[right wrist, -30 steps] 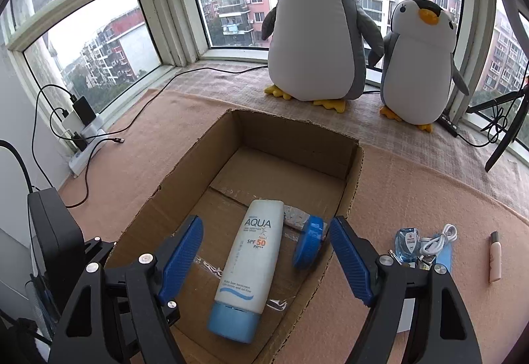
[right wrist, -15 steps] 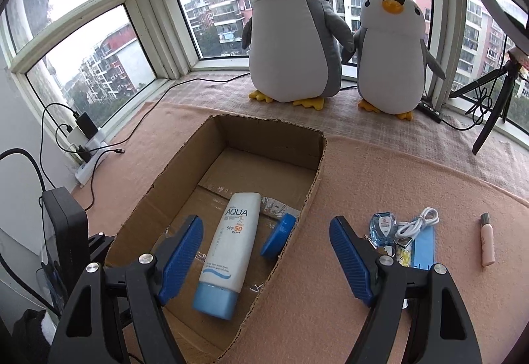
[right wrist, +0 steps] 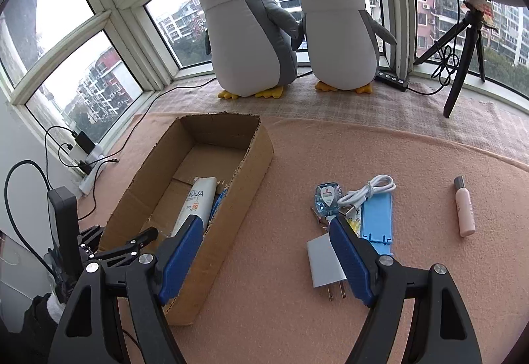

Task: Organize rigid objects
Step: 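Move the right tool to the white charger plug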

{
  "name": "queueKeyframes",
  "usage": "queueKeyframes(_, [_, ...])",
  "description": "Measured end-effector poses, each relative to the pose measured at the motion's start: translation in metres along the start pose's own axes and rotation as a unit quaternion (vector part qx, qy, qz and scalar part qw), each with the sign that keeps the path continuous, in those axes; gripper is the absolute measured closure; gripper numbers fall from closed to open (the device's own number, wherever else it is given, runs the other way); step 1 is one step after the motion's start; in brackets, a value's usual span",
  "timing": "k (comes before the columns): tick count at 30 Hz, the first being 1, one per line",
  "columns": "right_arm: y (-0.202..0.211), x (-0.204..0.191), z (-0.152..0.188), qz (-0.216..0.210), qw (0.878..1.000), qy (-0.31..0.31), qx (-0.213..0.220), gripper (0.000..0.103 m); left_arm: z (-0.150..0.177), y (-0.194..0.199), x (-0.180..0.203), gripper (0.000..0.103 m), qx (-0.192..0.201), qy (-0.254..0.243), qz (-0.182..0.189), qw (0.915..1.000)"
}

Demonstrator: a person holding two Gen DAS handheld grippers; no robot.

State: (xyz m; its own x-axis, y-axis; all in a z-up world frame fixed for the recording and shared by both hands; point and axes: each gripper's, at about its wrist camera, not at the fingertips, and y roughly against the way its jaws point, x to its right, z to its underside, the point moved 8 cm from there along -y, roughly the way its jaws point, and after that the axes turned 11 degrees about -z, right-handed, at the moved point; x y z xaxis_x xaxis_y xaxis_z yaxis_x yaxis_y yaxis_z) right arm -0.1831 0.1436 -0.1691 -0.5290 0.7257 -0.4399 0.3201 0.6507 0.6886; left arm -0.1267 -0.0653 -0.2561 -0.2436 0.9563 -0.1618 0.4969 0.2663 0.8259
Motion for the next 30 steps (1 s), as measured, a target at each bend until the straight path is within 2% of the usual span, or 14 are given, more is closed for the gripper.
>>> queueKeyframes(9, [0.001, 0.021, 0.014, -0.004, 1.000, 0.003, -0.025, 0.028, 0.000, 0.000, 0.000, 0.051, 0.000, 0.000, 0.000, 1.0000])
queueKeyframes(14, [-0.010, 0.023, 0.022, 0.003, 0.999, 0.016, -0.048, 0.034, 0.000, 0.000, 0.000, 0.051, 0.000, 0.000, 0.000, 1.0000])
queueKeyframes(20, [-0.025, 0.027, 0.027, 0.021, 0.997, 0.029, -0.070, 0.036, 0.000, 0.000, 0.001, 0.051, 0.000, 0.000, 0.000, 1.0000])
queueKeyframes(30, [-0.036, 0.033, 0.035, 0.021, 0.996, 0.024, -0.088, 0.040, 0.000, -0.001, -0.001, 0.051, 0.000, 0.001, 0.001, 1.0000])
